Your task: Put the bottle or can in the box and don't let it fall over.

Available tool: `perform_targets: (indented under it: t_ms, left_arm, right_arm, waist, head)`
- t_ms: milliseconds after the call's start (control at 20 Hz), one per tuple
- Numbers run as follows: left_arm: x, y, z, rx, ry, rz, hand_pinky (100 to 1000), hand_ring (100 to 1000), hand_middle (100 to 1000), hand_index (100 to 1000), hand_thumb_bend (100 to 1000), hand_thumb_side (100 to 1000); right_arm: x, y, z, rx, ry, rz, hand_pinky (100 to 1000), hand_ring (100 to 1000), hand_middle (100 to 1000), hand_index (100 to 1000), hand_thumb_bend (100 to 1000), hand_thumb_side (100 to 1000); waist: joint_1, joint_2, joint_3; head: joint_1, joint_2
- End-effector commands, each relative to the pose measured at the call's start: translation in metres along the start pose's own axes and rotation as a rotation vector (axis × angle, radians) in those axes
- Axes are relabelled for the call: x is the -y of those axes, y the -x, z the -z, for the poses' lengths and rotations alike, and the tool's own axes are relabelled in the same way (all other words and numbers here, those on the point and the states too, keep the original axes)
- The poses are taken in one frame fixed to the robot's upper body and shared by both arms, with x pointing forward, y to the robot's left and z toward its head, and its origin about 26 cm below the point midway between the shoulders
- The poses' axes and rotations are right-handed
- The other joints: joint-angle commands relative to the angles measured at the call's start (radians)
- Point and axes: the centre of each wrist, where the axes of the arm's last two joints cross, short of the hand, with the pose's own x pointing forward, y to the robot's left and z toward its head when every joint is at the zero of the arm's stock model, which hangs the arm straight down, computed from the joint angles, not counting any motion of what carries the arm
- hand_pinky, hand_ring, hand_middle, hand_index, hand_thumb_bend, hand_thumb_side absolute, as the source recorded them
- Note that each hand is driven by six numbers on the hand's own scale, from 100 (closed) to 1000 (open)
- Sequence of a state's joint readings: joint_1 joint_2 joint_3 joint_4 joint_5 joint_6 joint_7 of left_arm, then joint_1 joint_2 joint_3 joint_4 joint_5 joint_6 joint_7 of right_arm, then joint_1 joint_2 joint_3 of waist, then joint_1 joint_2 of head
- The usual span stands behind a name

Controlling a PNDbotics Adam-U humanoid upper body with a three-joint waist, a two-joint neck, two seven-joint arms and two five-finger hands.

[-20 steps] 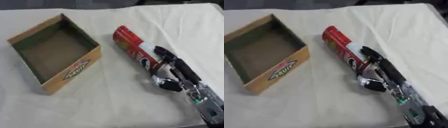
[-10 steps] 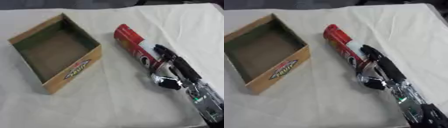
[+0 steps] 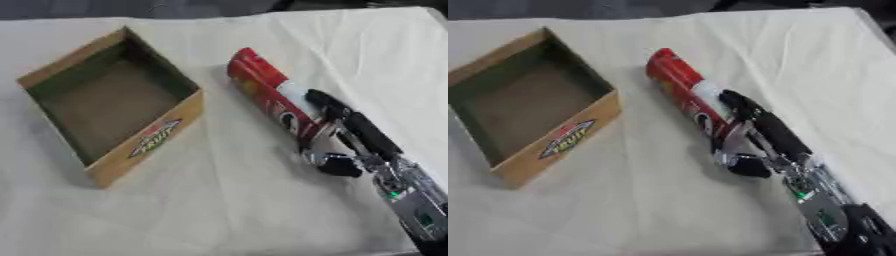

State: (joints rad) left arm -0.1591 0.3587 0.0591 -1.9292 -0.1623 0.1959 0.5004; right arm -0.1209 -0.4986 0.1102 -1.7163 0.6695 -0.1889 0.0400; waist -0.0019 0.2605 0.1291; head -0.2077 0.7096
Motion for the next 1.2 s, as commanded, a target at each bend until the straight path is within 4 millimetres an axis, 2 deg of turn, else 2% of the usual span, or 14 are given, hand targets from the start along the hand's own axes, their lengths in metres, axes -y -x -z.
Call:
perform_targets:
  t_ms: [50,150,350,550,750,1200]
  left_arm:
    - [-0.003,-0.004,0.003,0.019,-0.012,-0.006,517,811,939,719,100,746]
    - [-0.003,-0.004,0.003,0.019,-0.013,-0.006,517,811,938,719,100,746]
    - [-0.003,-0.004,0.003,0.018,-0.013,-0.007,517,811,937,717,100,746]
    - [-0.003,-0.004,0.003,0.016,-0.013,-0.007,518,811,935,717,100,746]
    - [-0.003,-0.003,0.003,0.014,-0.012,-0.008,518,810,932,716,100,745]
    - [-0.004,-0.003,0.003,0.014,-0.013,-0.009,519,809,928,715,100,744]
  right_arm:
    - [-0.005,0.004,-0.005,-0.010,-0.087,0.020,311,1000,1000,945,100,304]
    - [-0.005,0.004,-0.005,-0.009,-0.104,0.036,285,1000,1000,939,100,265]
    - [-0.003,0.003,-0.004,-0.017,-0.092,0.067,235,1000,953,869,100,205]
    - [-0.001,0.002,-0.003,-0.013,-0.059,0.077,213,1000,874,797,100,100]
    - [0.001,0.001,-0.002,-0.005,-0.002,0.076,176,1000,746,710,100,100]
    - [0.009,-0.002,0.003,0.061,0.163,0.004,100,1000,592,560,100,100]
  waist:
    - [0.004,0.000,0.002]
    - [0.004,0.001,0.002]
    - [0.004,0.001,0.001]
    - [0.004,0.001,0.002]
    - [0.003,0.002,0.003]
    - [0.004,0.000,0.004]
  head:
    - [-0.003,-0.013]
    - [-0.003,-0.013]
    - [-0.004,-0.014]
    - [-0.004,-0.015]
    - [-0.004,-0.014]
    - [-0.006,-0.015]
